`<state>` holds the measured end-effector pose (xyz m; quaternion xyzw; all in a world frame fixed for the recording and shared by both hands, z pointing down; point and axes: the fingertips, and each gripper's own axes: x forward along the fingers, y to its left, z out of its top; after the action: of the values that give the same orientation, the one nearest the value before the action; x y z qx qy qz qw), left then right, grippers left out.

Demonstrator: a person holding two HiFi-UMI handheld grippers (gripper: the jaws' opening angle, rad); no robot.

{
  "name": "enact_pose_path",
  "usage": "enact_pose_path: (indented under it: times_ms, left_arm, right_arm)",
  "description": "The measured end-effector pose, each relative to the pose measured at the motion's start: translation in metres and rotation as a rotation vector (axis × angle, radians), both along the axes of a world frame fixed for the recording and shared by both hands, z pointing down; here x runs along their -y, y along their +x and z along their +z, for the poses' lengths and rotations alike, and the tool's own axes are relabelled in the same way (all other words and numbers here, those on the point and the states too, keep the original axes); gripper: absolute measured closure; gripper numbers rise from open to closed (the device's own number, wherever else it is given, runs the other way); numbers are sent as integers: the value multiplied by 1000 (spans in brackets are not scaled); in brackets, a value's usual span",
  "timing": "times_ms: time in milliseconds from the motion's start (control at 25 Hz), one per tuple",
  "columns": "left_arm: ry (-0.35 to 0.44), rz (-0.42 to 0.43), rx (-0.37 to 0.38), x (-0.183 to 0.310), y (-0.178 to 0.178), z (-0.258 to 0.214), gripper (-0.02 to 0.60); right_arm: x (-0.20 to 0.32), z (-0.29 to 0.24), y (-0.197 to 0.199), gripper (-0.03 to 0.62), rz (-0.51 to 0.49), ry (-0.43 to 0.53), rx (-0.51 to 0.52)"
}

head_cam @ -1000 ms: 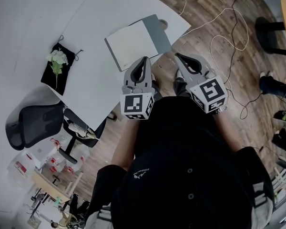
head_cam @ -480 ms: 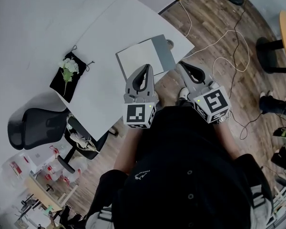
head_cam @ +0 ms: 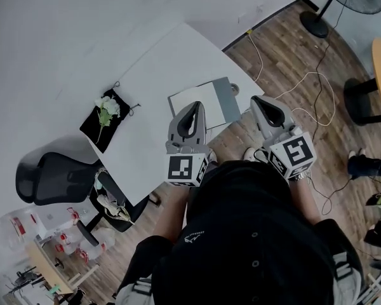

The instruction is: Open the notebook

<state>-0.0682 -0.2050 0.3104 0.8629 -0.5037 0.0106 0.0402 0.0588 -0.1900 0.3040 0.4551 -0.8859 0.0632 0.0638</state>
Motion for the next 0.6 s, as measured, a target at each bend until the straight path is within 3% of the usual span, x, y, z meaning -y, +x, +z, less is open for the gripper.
enact_pose_path:
  times_ms: [600]
  left_arm:
    - [110, -13, -27, 8, -10, -60, 575]
  right_arm:
    - [6, -64, 10, 589, -25, 118, 64]
